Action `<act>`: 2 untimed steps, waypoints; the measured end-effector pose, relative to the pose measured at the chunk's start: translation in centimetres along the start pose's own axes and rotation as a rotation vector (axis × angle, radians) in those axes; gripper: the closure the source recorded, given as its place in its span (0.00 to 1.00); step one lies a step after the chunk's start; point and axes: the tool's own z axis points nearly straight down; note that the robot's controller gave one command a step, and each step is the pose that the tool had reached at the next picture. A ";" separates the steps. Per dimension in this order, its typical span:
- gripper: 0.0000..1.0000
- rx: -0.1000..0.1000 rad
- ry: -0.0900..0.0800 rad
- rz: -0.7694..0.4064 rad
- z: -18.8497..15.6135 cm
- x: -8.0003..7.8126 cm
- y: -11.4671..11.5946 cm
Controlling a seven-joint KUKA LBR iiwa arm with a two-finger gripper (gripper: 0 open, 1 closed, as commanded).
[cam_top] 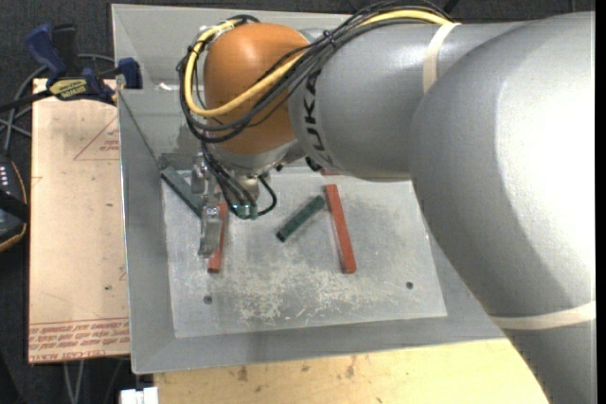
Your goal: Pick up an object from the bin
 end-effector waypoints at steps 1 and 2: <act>0.00 0.000 -0.011 -0.137 7.0 -2.5 -6.8; 0.00 -0.003 -0.014 -0.199 6.8 -3.5 -1.0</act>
Offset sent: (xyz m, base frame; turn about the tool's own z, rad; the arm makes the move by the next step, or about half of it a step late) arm 0.0231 -0.0648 -0.0689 -0.1422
